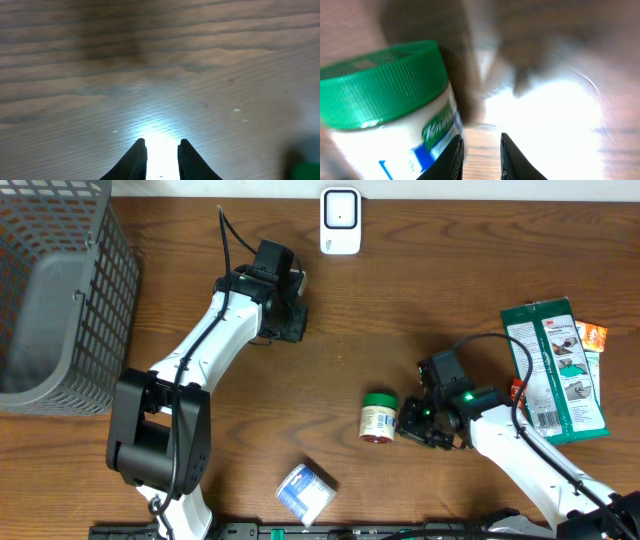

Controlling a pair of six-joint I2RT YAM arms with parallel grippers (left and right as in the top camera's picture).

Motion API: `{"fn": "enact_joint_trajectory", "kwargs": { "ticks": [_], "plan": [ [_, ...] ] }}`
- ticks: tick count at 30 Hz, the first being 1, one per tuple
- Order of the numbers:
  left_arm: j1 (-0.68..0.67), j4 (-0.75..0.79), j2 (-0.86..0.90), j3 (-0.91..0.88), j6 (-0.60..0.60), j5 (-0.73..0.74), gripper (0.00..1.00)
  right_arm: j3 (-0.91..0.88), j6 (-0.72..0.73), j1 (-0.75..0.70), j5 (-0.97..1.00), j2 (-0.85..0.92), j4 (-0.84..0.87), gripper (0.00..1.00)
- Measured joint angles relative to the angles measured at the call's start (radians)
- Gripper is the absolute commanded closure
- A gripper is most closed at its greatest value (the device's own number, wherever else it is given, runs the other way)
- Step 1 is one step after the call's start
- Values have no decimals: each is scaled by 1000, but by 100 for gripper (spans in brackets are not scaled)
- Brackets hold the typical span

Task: Scan the item barcode
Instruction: 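Close the right gripper around the green-lidded jar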

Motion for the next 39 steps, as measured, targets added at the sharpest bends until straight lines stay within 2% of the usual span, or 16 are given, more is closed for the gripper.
{"fn": "enact_joint_trajectory", "kwargs": {
  "ticks": [13,25,37,39],
  "plan": [
    [0,-3,0,0,0,69,76,7,-16,3,-66,0,95,78],
    [0,-77,0,0,0,44,76,7,35,111,-53,2,224,71],
    [0,-123,0,0,0,43,76,7,74,179,-8,2,315,70],
    [0,-124,0,0,0,43,71,7,77,188,-4,5,330,67]
  ]
}}
